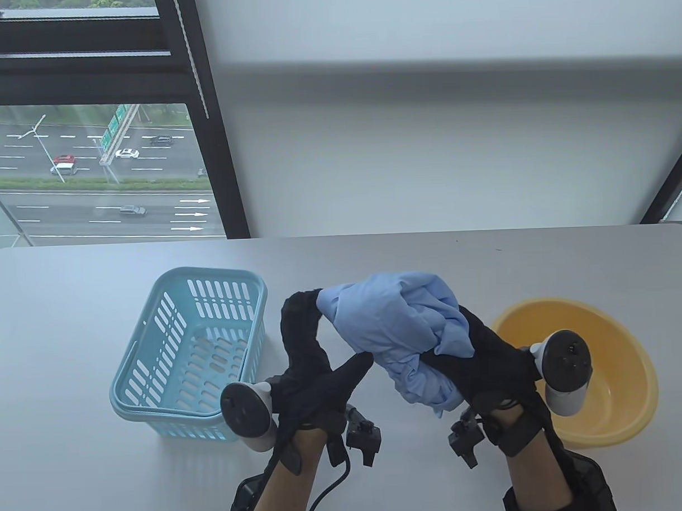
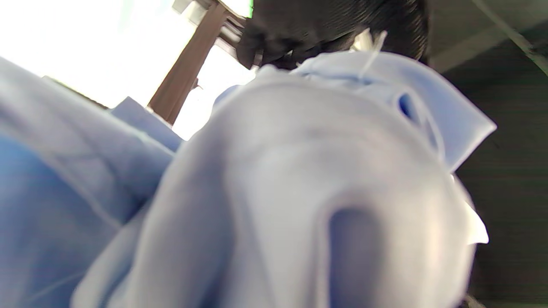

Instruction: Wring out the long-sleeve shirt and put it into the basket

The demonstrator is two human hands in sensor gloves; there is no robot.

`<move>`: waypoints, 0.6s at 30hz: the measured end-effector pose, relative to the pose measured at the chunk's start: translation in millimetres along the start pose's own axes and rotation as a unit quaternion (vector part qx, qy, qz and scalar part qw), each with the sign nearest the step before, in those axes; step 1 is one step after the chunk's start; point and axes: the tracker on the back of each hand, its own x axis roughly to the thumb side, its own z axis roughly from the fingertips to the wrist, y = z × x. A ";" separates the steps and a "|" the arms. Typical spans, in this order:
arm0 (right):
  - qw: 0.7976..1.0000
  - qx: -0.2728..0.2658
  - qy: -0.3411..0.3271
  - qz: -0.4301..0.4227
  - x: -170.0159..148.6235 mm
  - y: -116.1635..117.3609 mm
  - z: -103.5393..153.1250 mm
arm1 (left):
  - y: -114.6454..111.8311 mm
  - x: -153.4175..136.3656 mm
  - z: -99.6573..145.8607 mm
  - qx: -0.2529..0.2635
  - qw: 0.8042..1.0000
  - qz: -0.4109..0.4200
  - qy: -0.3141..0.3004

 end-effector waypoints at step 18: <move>0.975 0.164 0.040 0.145 9.8 4.0 -4.0 | -55.2 28.1 7.5 -0.191 0.929 -0.287 -0.133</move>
